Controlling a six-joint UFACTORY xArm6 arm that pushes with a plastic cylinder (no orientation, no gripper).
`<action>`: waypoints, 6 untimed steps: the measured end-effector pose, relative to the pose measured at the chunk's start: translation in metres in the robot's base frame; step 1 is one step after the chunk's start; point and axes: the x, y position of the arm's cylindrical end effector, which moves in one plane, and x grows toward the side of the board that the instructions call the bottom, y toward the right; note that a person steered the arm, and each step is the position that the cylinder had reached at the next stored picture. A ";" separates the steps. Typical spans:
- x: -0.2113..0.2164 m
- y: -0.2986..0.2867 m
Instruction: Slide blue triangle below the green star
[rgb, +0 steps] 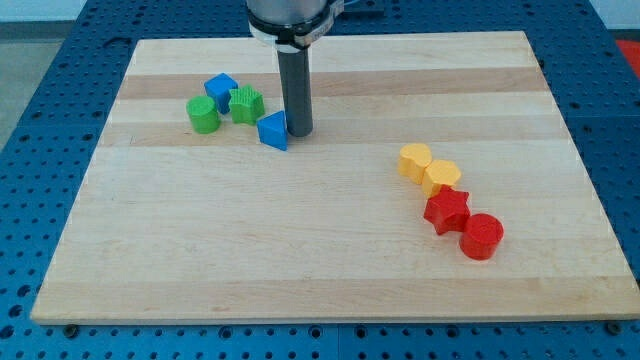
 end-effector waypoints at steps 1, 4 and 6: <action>0.008 0.002; -0.009 -0.035; -0.054 -0.073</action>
